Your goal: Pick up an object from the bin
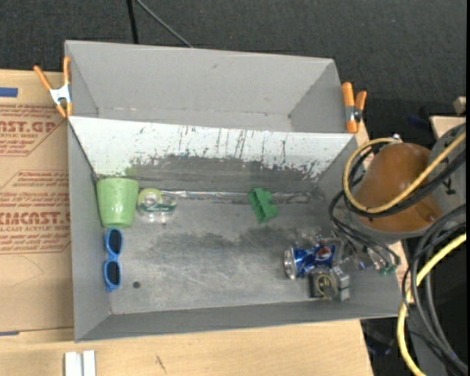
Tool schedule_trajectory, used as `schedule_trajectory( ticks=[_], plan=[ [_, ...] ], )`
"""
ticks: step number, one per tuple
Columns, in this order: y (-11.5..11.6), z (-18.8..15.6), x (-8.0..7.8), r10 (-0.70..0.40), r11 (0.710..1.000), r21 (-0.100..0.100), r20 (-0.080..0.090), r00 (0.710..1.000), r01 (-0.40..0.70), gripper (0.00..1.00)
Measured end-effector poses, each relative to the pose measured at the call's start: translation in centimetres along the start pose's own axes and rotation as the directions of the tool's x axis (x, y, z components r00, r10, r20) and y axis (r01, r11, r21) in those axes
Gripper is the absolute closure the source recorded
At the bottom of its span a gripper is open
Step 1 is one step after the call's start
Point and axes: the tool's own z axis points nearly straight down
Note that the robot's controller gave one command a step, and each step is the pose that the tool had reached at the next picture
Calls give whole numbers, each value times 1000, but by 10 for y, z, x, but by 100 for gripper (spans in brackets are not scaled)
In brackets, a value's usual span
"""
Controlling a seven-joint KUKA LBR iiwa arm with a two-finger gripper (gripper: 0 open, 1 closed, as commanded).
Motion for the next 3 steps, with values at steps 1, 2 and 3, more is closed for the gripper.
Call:
schedule_trajectory(
  ticks=[1,2,3],
  plan=[
    [0,-6,-4,-2,1000,3,8,1000,1,100],
    [23,-78,-71,-22,1000,6,15,1000,22,100],
    [33,-218,-67,-11,1000,8,13,1000,11,100]
  ],
)
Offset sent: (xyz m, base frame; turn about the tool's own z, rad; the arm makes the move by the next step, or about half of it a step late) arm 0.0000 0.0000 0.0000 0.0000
